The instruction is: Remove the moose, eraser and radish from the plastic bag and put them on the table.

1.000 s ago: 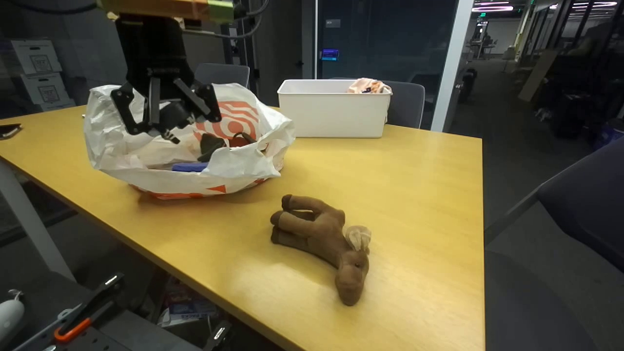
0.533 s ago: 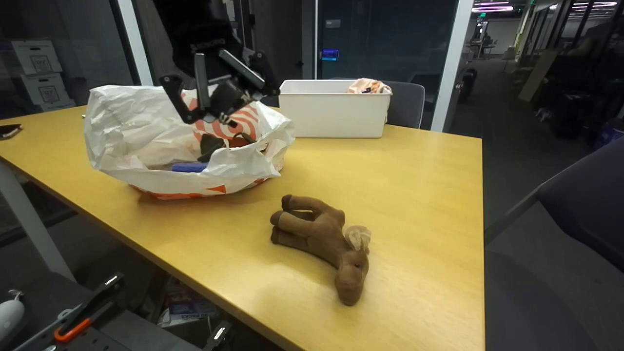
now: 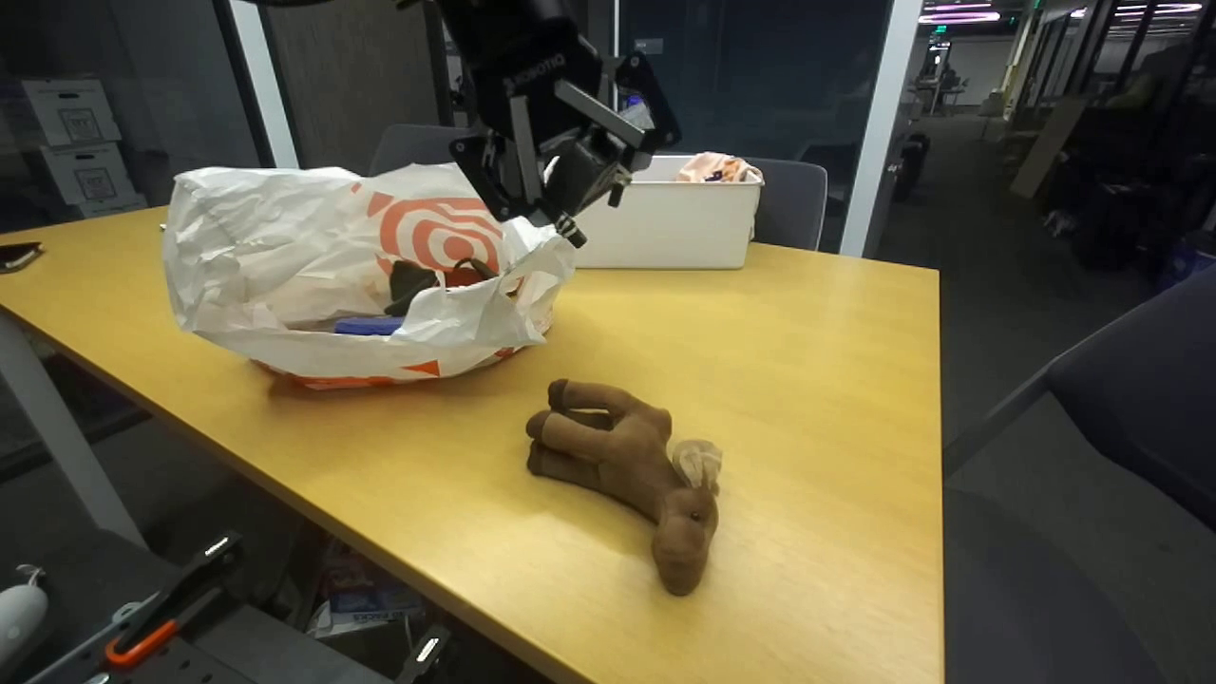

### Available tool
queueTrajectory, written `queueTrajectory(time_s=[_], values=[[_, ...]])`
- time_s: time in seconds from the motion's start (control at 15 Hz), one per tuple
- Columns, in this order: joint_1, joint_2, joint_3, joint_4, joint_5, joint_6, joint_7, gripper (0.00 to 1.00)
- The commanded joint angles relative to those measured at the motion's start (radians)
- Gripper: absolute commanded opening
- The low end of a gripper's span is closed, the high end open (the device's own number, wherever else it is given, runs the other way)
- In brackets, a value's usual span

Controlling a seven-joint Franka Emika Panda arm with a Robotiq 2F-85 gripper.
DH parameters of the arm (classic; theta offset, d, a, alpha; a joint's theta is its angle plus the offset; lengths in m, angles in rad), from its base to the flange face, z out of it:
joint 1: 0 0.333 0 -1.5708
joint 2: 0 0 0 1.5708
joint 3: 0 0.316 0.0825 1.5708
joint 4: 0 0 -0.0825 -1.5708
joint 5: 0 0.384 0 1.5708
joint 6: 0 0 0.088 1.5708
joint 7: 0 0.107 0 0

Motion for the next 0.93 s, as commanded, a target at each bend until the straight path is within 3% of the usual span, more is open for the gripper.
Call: queueTrajectory(time_s=[0.0, 0.27, 0.73, 0.87], values=[[-0.008, 0.039, 0.010, 0.039, 0.012, -0.004, 0.115, 0.67], [0.065, -0.019, -0.030, -0.027, 0.153, 0.032, -0.030, 0.98], [0.246, -0.174, -0.023, -0.192, 0.371, 0.080, -0.240, 1.00], [0.319, -0.149, -0.005, -0.150, 0.422, 0.058, -0.282, 1.00]])
